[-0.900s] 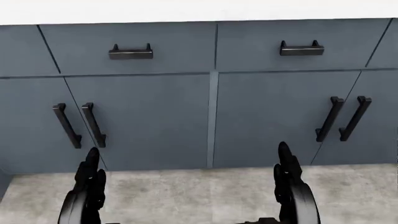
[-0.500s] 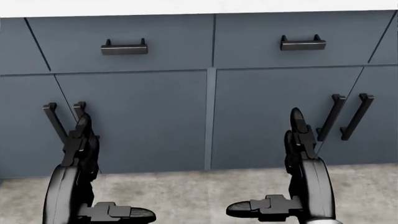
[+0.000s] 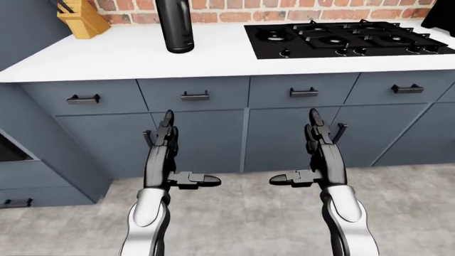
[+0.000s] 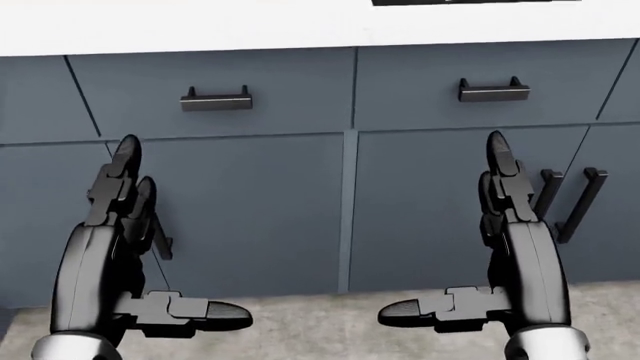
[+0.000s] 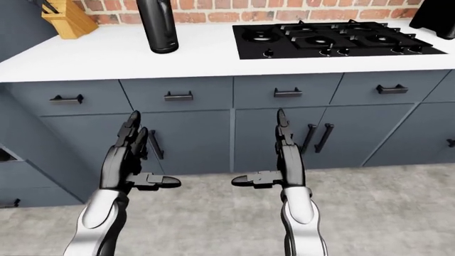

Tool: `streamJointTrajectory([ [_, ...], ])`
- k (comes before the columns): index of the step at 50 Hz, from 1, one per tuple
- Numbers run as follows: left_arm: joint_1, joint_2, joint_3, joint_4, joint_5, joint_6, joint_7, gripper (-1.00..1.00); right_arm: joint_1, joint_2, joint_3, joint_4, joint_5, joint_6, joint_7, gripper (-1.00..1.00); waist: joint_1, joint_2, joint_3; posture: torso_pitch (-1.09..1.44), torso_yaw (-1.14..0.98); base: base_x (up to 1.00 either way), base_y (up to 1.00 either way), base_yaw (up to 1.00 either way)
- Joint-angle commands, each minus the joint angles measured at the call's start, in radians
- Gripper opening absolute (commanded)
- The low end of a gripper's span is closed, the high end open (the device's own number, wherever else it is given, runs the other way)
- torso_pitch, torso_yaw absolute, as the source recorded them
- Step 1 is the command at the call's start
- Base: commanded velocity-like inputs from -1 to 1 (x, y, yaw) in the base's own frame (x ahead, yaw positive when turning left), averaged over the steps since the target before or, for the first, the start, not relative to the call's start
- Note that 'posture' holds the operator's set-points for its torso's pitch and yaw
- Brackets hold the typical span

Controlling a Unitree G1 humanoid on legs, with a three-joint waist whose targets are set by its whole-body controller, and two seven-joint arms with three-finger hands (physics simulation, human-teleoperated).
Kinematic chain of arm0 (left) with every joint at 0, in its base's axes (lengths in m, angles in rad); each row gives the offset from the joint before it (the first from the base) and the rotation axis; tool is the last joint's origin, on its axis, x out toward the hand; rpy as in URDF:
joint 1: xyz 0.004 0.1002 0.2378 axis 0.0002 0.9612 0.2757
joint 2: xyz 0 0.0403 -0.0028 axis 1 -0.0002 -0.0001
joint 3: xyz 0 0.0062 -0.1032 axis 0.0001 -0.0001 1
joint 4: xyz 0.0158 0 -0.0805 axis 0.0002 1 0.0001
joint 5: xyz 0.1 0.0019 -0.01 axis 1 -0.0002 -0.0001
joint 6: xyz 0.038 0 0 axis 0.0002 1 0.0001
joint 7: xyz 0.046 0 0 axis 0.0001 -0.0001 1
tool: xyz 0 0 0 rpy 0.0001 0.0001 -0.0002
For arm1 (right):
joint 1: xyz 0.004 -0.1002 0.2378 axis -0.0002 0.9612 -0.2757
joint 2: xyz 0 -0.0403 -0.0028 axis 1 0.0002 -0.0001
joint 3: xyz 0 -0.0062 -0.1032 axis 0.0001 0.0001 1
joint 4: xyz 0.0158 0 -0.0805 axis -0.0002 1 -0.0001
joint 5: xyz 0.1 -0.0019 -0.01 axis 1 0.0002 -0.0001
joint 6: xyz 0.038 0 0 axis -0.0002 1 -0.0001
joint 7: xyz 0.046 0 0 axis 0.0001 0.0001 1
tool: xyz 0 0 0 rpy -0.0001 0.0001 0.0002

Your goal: Press down the lever to turn on the electric kettle.

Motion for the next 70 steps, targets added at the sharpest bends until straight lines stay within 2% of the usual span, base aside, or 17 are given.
streamJointTrajectory([
  [1, -0.023, 0.008, 0.015, -0.053, 0.002, -0.030, 0.006, 1.00, -0.025, 0.001, 0.009, -0.056, 0.002, -0.029, 0.005, 1.00, 0.005, -0.006, -0.018, 0.00, 0.00, 0.00, 0.30, 0.00],
  [4, -0.023, 0.008, 0.013, -0.053, 0.004, -0.032, 0.006, 1.00, -0.025, 0.003, 0.011, -0.059, -0.003, -0.028, 0.005, 1.00, 0.000, 0.039, -0.002, 0.00, 0.00, 0.00, 0.30, 0.00],
  [6, -0.024, 0.009, 0.015, -0.057, 0.004, -0.029, 0.006, 1.00, -0.024, 0.003, 0.013, -0.060, -0.008, -0.027, 0.004, 1.00, 0.000, 0.106, -0.018, 0.00, 0.00, 0.00, 0.31, 0.00],
  [17, -0.019, 0.008, 0.013, -0.069, 0.010, -0.027, 0.002, 1.00, -0.026, 0.004, 0.014, -0.067, -0.015, -0.018, 0.009, 1.00, -0.002, -0.010, 0.001, 0.00, 0.00, 0.00, 0.32, 0.00],
  [20, -0.023, 0.008, 0.015, -0.065, 0.010, -0.027, 0.002, 1.00, -0.031, 0.003, 0.014, -0.061, -0.015, -0.020, 0.011, 1.00, -0.005, -0.075, -0.015, 0.00, 0.00, 0.00, 0.32, 0.00],
  [21, -0.024, 0.008, 0.015, -0.065, 0.010, -0.028, 0.002, 1.00, -0.032, 0.003, 0.014, -0.061, -0.015, -0.020, 0.011, 1.00, -0.016, -0.030, -0.004, 0.00, 0.00, 0.00, 0.31, 0.00],
  [24, -0.022, 0.008, 0.013, -0.063, 0.010, -0.030, 0.002, 1.00, -0.031, 0.004, 0.015, -0.061, -0.016, -0.019, 0.011, 1.00, -0.006, -0.050, -0.019, 0.00, 0.00, 0.00, 0.32, 0.00],
  [28, -0.022, 0.008, 0.015, -0.065, 0.009, -0.030, 0.002, 1.00, -0.029, 0.006, 0.016, -0.066, -0.012, -0.017, 0.012, 1.00, -0.002, -0.012, -0.005, 0.00, 0.00, 0.00, 0.32, 0.00],
  [31, -0.020, 0.009, 0.017, -0.067, 0.008, -0.030, 0.001, 1.00, -0.029, 0.006, 0.016, -0.066, -0.010, -0.014, 0.013, 1.00, -0.006, 0.048, -0.004, 0.00, 0.00, 0.00, 0.32, 0.00],
  [33, -0.021, 0.010, 0.021, -0.067, 0.006, -0.029, 0.002, 1.00, -0.028, 0.007, 0.017, -0.065, -0.008, -0.015, 0.012, 1.00, 0.002, 0.126, -0.027, 0.00, 0.00, 0.00, 0.47, 0.00],
  [34, -0.022, 0.011, 0.023, -0.069, 0.005, -0.027, 0.002, 1.00, -0.029, 0.008, 0.017, -0.067, -0.007, -0.014, 0.012, 1.00, 0.007, 0.056, -0.011, 0.00, 0.00, 0.00, 0.50, 0.00],
  [38, -0.020, 0.010, 0.021, -0.065, 0.006, -0.032, 0.002, 1.00, -0.031, 0.008, 0.019, -0.060, -0.006, -0.017, 0.010, 1.00, 0.004, 0.033, -0.007, 0.00, 0.00, 0.00, 0.50, 0.00],
  [43, -0.020, 0.010, 0.020, -0.065, 0.005, -0.032, 0.003, 1.00, -0.034, 0.012, 0.025, -0.043, 0.000, -0.019, 0.003, 1.00, 0.011, -0.062, 0.003, 0.00, 0.00, 0.00, 0.40, 0.06],
  [47, -0.020, 0.010, 0.021, -0.063, 0.003, -0.032, 0.003, 1.00, -0.040, 0.011, 0.020, -0.036, 0.009, -0.009, -0.002, 1.00, 0.005, -0.004, 0.005, 0.00, 0.00, 0.00, 0.00, 0.27],
  [52, -0.022, 0.010, 0.018, -0.063, 0.005, -0.029, 0.002, 1.00, -0.037, 0.012, 0.015, -0.054, 0.014, -0.021, -0.021, 1.00, 0.019, -0.031, -0.014, 0.00, 0.00, 0.00, 0.00, 0.00],
  [65, -0.022, 0.010, 0.020, -0.093, 0.003, -0.004, -0.003, 1.00, -0.026, 0.007, 0.010, -0.104, 0.006, -0.025, -0.034, 1.00, 0.014, 0.007, -0.048, 0.00, 0.00, 0.01, 0.00, 0.00],
  [70, -0.062, 0.013, 0.021, -0.127, 0.003, 0.056, 0.003, 1.00, -0.052, 0.004, 0.024, -0.093, -0.017, -0.031, -0.023, 1.00, 0.013, 0.029, 0.025, 0.00, 0.00, 0.34, 0.00, 0.00],
])
